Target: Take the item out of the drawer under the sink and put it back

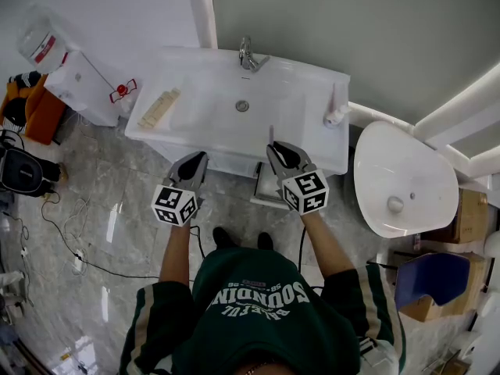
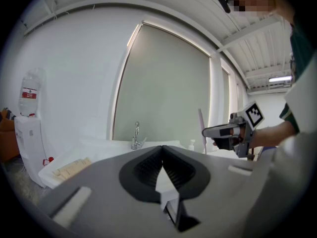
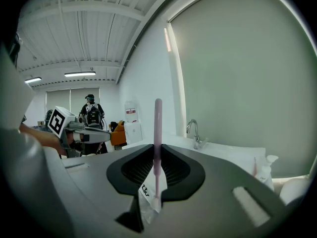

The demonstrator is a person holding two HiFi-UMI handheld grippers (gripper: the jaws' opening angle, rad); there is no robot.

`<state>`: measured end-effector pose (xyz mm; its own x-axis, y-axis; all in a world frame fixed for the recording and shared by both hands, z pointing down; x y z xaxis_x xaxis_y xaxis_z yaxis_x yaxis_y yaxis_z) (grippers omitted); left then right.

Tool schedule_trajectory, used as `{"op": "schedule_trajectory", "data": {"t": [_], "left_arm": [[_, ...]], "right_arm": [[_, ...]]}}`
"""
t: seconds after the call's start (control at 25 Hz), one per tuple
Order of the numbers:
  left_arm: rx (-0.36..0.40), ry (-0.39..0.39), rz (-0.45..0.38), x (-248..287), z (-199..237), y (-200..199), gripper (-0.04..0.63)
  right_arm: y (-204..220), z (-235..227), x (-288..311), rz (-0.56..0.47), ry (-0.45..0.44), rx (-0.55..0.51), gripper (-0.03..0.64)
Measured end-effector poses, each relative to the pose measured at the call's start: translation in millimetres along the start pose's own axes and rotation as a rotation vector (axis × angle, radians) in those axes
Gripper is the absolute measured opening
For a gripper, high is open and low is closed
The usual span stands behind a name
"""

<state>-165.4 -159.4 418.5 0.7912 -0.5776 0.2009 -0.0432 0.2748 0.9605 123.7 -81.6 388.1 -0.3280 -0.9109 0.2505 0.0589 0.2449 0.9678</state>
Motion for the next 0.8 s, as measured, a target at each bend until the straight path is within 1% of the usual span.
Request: {"op": "schedule_trajectory", "data": {"t": [0.36,0.8], "left_arm": [[-0.019,0.007,0.021,2.3,-4.0,8.5,0.051],[-0.07,0.032,0.096,8.3,-14.2,42.9,0.051]], "right_arm": [[8.9,-2.8,-2.3,0.02,-0.002,0.016,0.051],[63.5,-6.7,-4.6,0.147,0.007,0.085,0.051]]}}
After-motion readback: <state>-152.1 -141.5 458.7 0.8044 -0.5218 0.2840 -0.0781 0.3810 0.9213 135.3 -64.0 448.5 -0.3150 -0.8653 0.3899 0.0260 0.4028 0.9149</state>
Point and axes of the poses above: the fingertips, and each gripper's own axes: x forward along the fingers, z to its left, y out of its underside, the point moved 10 cm from there along -x, backward along the fingers, and after that the axes turned 4 degrees about -x, right-handed, at the moved point
